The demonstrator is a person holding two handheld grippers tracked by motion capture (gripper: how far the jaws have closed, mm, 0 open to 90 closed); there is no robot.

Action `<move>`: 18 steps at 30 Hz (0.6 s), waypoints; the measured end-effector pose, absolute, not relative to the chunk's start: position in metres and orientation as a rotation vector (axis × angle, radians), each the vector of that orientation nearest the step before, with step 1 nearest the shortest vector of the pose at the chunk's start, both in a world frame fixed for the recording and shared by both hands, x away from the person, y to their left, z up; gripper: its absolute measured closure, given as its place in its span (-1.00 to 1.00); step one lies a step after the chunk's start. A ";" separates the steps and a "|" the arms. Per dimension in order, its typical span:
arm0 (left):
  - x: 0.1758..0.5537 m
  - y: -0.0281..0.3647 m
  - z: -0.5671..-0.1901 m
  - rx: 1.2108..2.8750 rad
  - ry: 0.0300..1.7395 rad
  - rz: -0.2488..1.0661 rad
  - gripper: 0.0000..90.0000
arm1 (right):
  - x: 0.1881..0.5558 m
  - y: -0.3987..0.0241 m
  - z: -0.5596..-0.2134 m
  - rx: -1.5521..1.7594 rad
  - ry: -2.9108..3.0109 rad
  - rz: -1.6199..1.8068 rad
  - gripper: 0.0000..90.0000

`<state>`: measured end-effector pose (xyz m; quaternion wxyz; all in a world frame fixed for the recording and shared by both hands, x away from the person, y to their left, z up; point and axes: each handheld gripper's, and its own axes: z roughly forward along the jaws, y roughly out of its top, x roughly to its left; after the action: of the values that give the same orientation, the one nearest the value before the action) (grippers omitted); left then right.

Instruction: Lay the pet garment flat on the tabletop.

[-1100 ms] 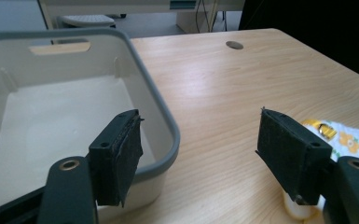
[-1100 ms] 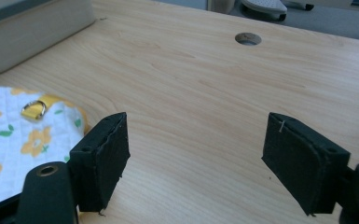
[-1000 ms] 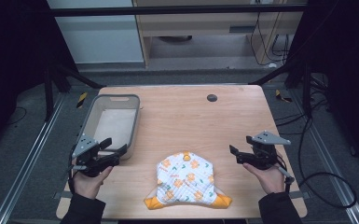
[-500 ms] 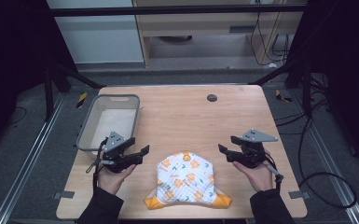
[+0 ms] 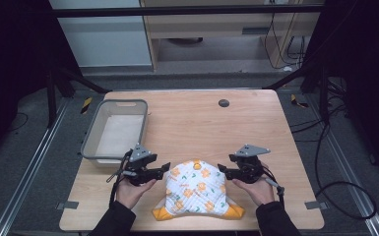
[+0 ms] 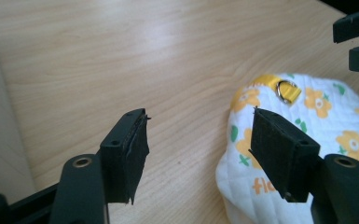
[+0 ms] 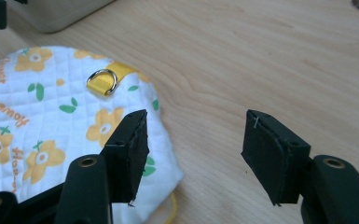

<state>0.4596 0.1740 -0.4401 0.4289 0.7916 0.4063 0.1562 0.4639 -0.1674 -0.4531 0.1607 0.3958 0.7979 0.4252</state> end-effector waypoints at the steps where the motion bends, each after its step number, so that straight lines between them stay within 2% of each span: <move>1: 0.460 0.172 -0.442 1.989 1.009 0.387 -0.20 | 0.464 -0.165 -0.456 1.128 2.290 1.210 -0.10; 7: 0.460 0.162 -0.452 2.032 0.987 0.350 -0.17 | 0.466 -0.155 -0.467 1.092 2.360 1.170 -0.08; 8: 0.461 0.161 -0.453 2.038 0.986 0.333 -0.12 | 0.466 -0.153 -0.468 1.088 2.373 1.169 -0.06; 9: 0.461 0.160 -0.455 2.046 0.983 0.321 0.00 | 0.466 -0.152 -0.469 1.078 2.378 1.169 -0.04; 14: 0.464 0.157 -0.463 2.060 0.987 0.256 0.13 | 0.466 -0.149 -0.475 1.072 2.420 1.179 0.06; 18: 0.465 0.154 -0.468 2.087 0.987 0.208 0.25 | 0.465 -0.146 -0.480 1.068 2.459 1.168 0.22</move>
<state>0.4652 0.1537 -0.4682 0.4004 0.8250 0.3902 0.0821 0.4653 -0.1457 -0.4795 0.1084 0.3630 0.8360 0.3969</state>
